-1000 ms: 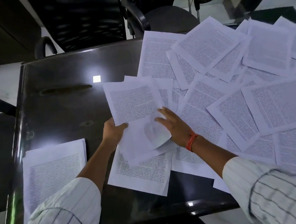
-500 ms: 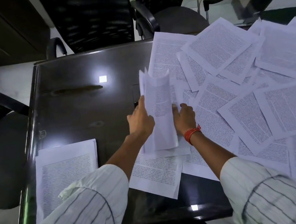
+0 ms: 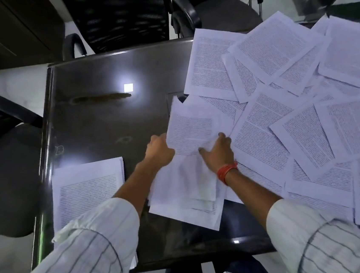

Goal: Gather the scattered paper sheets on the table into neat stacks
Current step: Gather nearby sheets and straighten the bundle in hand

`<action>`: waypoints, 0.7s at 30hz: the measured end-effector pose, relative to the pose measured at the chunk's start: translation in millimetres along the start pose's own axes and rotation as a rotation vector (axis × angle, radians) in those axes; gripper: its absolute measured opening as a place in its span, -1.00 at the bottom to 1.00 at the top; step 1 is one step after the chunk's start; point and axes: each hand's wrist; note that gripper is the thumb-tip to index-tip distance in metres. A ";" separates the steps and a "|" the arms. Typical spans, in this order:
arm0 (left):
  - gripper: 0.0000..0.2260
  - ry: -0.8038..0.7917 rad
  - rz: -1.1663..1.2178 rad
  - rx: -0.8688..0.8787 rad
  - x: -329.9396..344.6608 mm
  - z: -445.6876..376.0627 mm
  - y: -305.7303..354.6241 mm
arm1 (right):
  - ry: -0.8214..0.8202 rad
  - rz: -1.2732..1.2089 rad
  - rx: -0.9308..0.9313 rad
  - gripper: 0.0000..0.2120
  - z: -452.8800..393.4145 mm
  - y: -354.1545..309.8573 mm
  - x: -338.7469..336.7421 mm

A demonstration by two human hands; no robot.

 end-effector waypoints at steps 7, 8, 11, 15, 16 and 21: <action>-0.22 0.041 0.030 -0.180 50.2 34.2 33.5 | 0.037 0.175 -0.040 -0.24 36.2 8.0 25.4; -0.22 0.045 0.085 -0.211 48.5 34.4 37.9 | 0.039 0.171 -0.053 -0.24 35.8 10.2 24.9; -0.28 0.100 0.211 -0.235 40.7 29.1 31.3 | 0.016 0.081 -0.050 -0.27 29.7 17.7 20.6; -0.40 0.210 0.459 -0.039 16.8 31.1 6.5 | 0.089 -0.207 0.040 -0.17 25.0 21.0 10.0; -0.44 0.228 0.563 0.029 8.4 34.9 1.6 | 0.133 -0.273 0.044 -0.12 25.6 19.1 5.6; -0.49 0.267 1.036 0.281 -46.5 51.0 -22.2 | 0.058 -0.689 0.064 -0.10 20.6 -13.4 -12.2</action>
Point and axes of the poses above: each hand's wrist, its own z-axis away from the middle knuckle, its own x-axis out of the palm, y = z × x, and after that the axes turned 5 degrees about y, right-handed
